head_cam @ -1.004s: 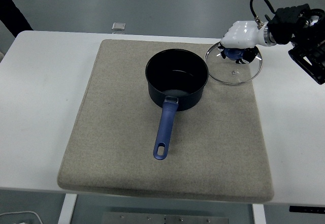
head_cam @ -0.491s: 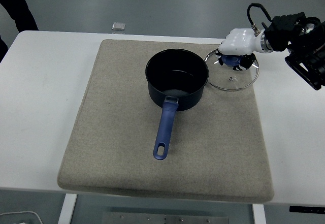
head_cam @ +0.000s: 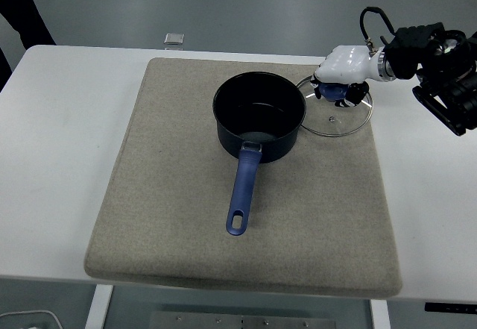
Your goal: Lift the pot lid and place it to the right of the pot.
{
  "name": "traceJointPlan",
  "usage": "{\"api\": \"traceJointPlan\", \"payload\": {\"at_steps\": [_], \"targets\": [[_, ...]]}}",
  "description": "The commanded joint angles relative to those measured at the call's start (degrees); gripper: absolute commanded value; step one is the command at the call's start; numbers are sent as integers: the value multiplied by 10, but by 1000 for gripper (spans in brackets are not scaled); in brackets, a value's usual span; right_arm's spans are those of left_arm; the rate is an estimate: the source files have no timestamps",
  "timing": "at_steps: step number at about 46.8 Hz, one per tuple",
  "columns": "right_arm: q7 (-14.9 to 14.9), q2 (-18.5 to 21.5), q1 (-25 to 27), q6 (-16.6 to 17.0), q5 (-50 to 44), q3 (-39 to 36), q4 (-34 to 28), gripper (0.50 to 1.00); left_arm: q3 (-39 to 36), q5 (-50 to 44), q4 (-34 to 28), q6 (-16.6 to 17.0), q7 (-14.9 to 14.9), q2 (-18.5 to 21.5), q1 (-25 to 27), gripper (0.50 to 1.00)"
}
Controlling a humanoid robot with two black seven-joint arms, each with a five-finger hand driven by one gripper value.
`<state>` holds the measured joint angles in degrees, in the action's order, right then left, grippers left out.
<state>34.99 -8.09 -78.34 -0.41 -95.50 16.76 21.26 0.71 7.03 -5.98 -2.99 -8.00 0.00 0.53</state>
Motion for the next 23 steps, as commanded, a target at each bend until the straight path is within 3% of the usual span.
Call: {"api": "traceJointPlan", "payload": {"at_steps": [1, 23], "targets": [[0, 0, 3, -3, 1, 3, 0, 500, 0, 0, 0, 0, 0, 0, 0, 1000], [0, 0, 16, -8, 1, 1, -1, 500, 0, 0, 0, 0, 0, 0, 0, 1000]]}}
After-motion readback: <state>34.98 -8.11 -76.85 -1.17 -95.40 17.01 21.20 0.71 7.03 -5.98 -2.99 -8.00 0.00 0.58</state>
